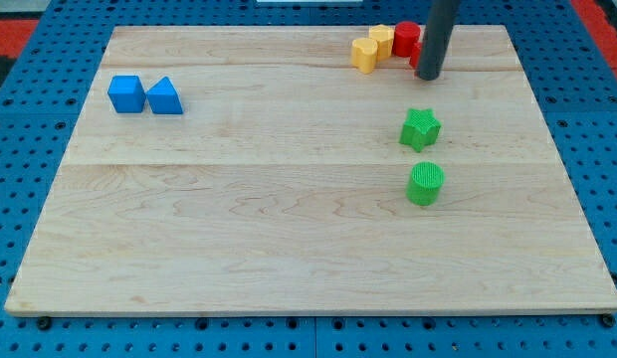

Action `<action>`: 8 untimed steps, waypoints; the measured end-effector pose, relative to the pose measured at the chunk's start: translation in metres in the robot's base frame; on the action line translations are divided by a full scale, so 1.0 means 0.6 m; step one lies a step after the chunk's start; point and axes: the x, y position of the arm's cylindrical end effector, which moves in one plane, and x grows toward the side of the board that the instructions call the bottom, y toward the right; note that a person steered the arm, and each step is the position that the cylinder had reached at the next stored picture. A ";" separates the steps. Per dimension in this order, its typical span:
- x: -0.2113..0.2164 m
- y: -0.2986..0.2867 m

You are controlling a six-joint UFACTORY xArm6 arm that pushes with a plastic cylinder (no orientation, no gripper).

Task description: Separate green star from green circle

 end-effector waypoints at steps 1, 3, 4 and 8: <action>-0.005 -0.051; -0.002 -0.084; -0.003 -0.084; 0.151 0.006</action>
